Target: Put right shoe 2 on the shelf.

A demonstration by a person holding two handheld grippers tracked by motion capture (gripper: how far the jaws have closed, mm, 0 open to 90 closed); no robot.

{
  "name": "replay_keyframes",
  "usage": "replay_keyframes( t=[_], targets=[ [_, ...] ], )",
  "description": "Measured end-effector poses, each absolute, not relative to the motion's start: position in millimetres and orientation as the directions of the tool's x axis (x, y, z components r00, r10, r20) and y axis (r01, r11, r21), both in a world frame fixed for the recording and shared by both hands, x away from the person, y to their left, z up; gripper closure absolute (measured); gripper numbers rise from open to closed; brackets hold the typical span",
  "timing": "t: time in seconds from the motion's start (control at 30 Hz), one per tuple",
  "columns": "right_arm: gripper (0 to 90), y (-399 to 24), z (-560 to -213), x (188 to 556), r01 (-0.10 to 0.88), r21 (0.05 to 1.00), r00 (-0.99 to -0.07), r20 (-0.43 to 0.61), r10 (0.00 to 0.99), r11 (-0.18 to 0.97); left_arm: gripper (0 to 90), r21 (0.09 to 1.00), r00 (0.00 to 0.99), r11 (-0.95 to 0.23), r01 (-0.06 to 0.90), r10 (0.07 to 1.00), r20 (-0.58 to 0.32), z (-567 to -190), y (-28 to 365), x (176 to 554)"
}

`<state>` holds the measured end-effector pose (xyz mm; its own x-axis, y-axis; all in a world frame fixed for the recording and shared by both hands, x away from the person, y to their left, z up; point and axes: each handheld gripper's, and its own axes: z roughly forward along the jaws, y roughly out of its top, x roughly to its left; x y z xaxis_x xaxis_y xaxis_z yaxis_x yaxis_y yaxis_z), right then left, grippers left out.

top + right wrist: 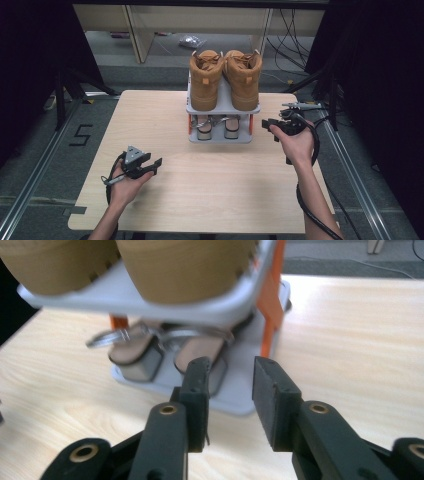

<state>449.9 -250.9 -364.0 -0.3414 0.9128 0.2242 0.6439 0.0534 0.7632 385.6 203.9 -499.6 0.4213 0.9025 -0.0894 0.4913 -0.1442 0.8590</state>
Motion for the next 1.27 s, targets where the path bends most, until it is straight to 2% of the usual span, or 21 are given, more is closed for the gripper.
replay_keyframes(
  t=[0.17,0.23,0.27,0.37,0.43,0.73,1.0,1.27],
  targets=[
    [68.9,-270.0,-386.1,433.6,0.655,0.752,-0.319,0.196,0.927,0.066,47.8,0.859,0.417,-0.144,0.490,0.905,-0.086,-501.0,204.6,385.2],
    [67.7,-273.2,-393.9,426.0,0.678,0.734,-0.298,0.219,0.929,0.044,47.8,0.859,0.415,-0.143,0.491,0.905,-0.087,-501.4,204.8,384.7],
    [67.2,-278.2,-399.2,424.8,0.667,0.742,-0.314,0.194,0.929,0.071,47.8,0.859,0.412,-0.141,0.492,0.907,-0.087,-501.6,205.0,384.4],
    [65.0,-286.3,-411.8,416.0,0.677,0.733,-0.300,0.202,0.932,0.059,47.8,0.856,0.407,-0.144,0.497,0.910,-0.083,-502.1,206.2,384.1],
    [63.4,-287.5,-420.7,409.0,0.697,0.717,-0.254,0.231,0.939,0.012,47.7,0.856,0.406,-0.144,0.497,0.910,-0.083,-502.3,206.7,384.0],
    [58.1,-297.3,-461.0,392.2,0.691,0.723,-0.245,0.224,0.944,0.008,47.6,0.858,0.403,-0.138,0.496,0.911,-0.086,-503.9,208.0,383.7],
    [55.4,-296.8,-477.8,380.4,0.678,0.735,-0.229,0.230,0.946,-0.015,47.6,0.860,0.402,-0.136,0.491,0.912,-0.085,-505.0,207.6,383.4],
    [45.8,-294.9,-485.5,374.5,0.683,0.730,-0.236,0.241,0.942,-0.015,47.4,0.862,0.398,-0.130,0.489,0.913,-0.088,-505.4,208.0,383.6]
  ],
)
